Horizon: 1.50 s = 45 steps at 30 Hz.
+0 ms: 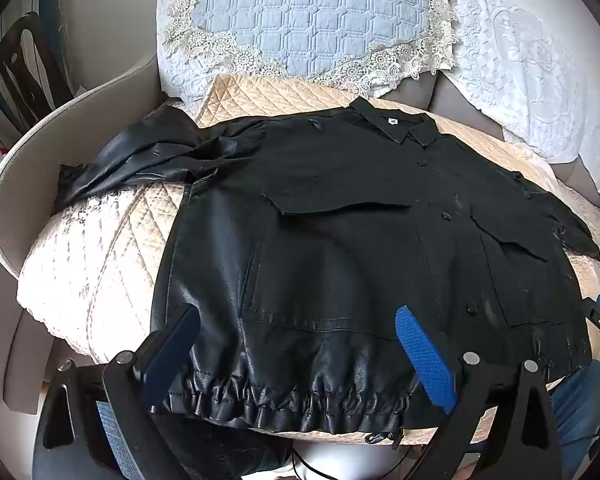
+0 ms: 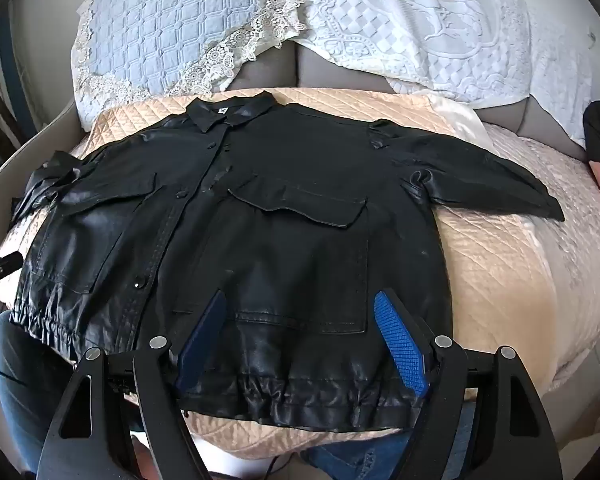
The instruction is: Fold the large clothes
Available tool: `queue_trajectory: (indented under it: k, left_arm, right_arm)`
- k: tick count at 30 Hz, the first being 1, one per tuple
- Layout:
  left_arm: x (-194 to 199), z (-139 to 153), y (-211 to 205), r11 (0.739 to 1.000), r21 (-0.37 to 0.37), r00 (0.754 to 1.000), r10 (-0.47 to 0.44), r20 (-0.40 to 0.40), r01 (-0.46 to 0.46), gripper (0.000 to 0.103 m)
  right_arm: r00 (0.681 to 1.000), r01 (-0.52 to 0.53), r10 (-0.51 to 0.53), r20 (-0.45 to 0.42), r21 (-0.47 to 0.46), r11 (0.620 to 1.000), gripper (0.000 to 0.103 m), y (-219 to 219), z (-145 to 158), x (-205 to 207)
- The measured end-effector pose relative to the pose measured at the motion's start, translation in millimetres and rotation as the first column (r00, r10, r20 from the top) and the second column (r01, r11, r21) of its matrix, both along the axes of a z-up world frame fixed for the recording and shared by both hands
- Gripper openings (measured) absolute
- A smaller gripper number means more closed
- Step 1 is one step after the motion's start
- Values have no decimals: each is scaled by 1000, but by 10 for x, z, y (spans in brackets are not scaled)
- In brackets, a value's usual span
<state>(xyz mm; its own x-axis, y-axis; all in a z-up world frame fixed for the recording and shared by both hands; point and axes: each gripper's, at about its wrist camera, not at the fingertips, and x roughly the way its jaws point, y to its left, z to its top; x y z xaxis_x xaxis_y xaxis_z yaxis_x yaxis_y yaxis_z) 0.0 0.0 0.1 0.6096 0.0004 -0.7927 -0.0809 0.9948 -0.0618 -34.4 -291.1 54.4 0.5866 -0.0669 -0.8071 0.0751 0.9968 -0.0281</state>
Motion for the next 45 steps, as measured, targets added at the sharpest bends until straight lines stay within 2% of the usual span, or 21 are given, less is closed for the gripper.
queue_trajectory:
  k: [19, 36, 45]
  left_arm:
    - [-3, 156, -190, 1000, 27, 1000, -16, 8, 16, 99]
    - [7, 36, -179, 999, 50, 1000, -16, -13, 16, 99]
    - [8, -47, -174, 999, 38, 999, -19, -35, 21, 99]
  right_arm:
    - [1000, -13, 13, 7, 19, 1000, 77, -4, 25, -24]
    - [1000, -16, 16, 8, 43, 999, 77, -14, -44, -4]
    - [1000, -22, 22, 1, 41, 999, 77, 3, -67, 3]
